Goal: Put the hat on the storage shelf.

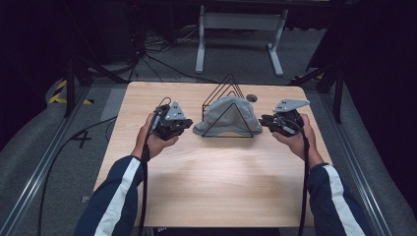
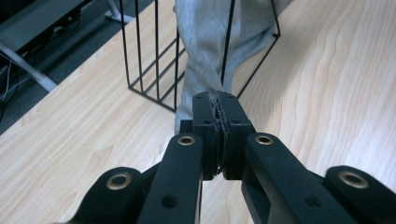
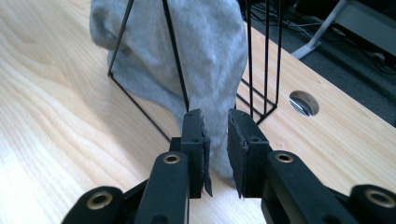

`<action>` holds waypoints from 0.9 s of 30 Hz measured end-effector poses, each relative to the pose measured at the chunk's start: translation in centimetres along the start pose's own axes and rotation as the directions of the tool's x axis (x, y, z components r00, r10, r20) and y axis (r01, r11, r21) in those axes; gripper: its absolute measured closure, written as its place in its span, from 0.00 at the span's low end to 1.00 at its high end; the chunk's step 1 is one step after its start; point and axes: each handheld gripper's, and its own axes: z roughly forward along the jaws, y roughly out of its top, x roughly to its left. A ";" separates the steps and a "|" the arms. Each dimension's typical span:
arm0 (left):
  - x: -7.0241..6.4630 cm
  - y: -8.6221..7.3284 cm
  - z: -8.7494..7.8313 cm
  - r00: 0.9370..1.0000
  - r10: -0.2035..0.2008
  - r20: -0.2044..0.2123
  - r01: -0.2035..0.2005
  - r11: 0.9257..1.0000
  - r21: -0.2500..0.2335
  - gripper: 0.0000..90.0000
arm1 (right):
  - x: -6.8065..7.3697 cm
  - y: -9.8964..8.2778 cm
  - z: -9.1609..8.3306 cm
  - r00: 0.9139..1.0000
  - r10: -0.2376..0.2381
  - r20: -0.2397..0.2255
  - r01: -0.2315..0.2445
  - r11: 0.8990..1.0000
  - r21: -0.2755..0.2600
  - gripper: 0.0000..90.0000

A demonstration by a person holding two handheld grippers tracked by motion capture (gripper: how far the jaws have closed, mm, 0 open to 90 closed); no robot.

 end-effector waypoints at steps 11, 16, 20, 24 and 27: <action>-0.7 -2.0 -1.4 1.000 0.012 0.001 -0.012 0.999 0.046 0.92 | 0.3 -2.1 -1.1 1.000 -0.003 0.002 0.003 0.999 0.033 0.80; -0.9 -3.6 -1.4 1.000 0.004 0.008 -0.004 0.998 0.068 0.85 | 0.4 -3.0 -1.4 1.000 -0.004 0.009 0.003 0.999 0.049 0.77; -1.1 -4.8 -1.3 1.000 0.001 0.014 -0.003 0.995 0.095 0.82 | 0.5 -3.8 -1.6 1.000 -0.008 0.015 0.007 0.998 0.065 0.74; -1.3 -5.9 -1.4 1.000 -0.005 0.016 0.003 0.993 0.115 0.78 | 0.5 -4.5 -1.9 1.000 -0.007 0.025 0.005 0.997 0.078 0.70; -1.4 -6.7 -1.5 1.000 -0.003 0.009 0.001 0.990 0.142 0.76 | 0.5 -5.2 -2.1 0.999 -0.008 0.032 0.005 0.996 0.084 0.66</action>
